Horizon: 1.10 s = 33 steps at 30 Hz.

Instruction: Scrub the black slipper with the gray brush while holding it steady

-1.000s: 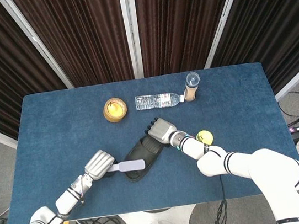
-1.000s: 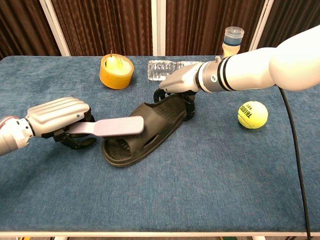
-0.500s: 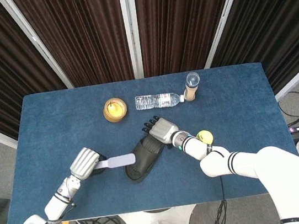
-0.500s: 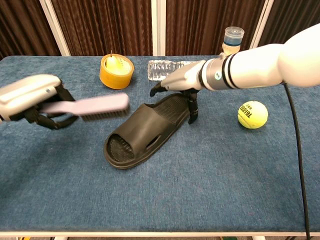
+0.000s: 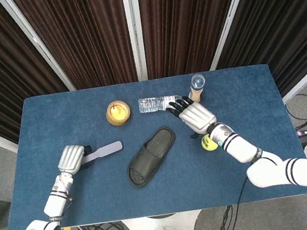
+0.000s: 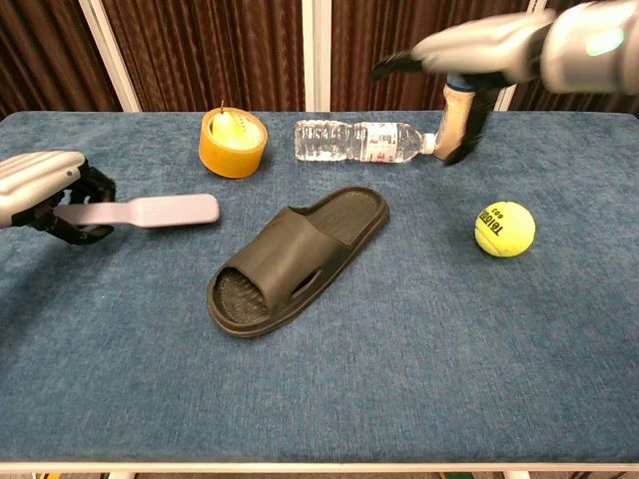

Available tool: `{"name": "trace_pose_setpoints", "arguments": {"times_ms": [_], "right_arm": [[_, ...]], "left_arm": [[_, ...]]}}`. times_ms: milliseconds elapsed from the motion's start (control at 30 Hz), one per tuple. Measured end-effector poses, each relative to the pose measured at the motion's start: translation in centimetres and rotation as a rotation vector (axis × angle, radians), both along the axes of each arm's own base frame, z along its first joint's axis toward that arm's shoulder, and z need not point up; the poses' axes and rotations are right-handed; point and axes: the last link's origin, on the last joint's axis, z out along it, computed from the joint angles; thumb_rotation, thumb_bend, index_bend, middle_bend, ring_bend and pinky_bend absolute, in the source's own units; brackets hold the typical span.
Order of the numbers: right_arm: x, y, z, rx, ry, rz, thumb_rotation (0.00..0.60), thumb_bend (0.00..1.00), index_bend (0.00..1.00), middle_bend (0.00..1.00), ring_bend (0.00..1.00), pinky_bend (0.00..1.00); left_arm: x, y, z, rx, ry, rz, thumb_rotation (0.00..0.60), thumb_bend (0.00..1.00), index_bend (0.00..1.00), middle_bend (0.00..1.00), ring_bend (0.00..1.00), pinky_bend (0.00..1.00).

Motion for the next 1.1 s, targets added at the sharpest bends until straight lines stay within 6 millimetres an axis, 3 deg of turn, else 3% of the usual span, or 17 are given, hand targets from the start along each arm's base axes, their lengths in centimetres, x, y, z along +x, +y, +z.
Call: {"name": "trace_pose_setpoints", "arguments": {"times_ms": [133, 300, 533, 667, 867, 1100], "right_arm": [[-2.0, 1.5, 3.1, -0.055, -0.059, -0.024, 0.6, 0.0, 0.0, 0.0, 0.0, 0.0], [-4.9, 3.6, 6.4, -0.122, -0.111, -0.06, 0.6, 0.0, 0.0, 0.0, 0.0, 0.0], [-9.9, 7.6, 9.6, -0.21, -0.133, -0.135, 0.6, 0.03, 0.0, 0.0, 0.0, 0.0], [-13.1, 10.4, 11.3, -0.3, -0.152, -0.198, 0.6, 0.09, 0.0, 0.07, 0.0, 0.01], [-17.9, 15.6, 13.9, -0.459, -0.175, -0.314, 0.6, 0.1, 0.0, 0.07, 0.0, 0.01], [-20.7, 20.3, 14.7, -0.558, -0.213, -0.345, 0.6, 0.1, 0.0, 0.05, 0.0, 0.01]], "left_arm": [[0.7, -0.5, 0.0, -0.013, -0.005, -0.007, 0.6, 0.23, 0.24, 0.34, 0.28, 0.57], [1.2, -1.5, 1.2, -0.017, -0.046, -0.004, 0.6, 0.19, 0.11, 0.18, 0.14, 0.37], [-0.1, -3.8, 6.2, 0.059, -0.094, 0.011, 0.6, 0.18, 0.11, 0.16, 0.13, 0.34], [-2.4, -6.3, 10.7, 0.182, -0.109, 0.061, 0.6, 0.17, 0.15, 0.18, 0.13, 0.34], [-6.0, -10.8, 16.0, 0.337, -0.05, 0.178, 0.6, 0.17, 0.15, 0.18, 0.13, 0.31], [-6.7, -15.8, 17.9, 0.42, -0.012, 0.247, 0.6, 0.17, 0.15, 0.18, 0.13, 0.29]]}}
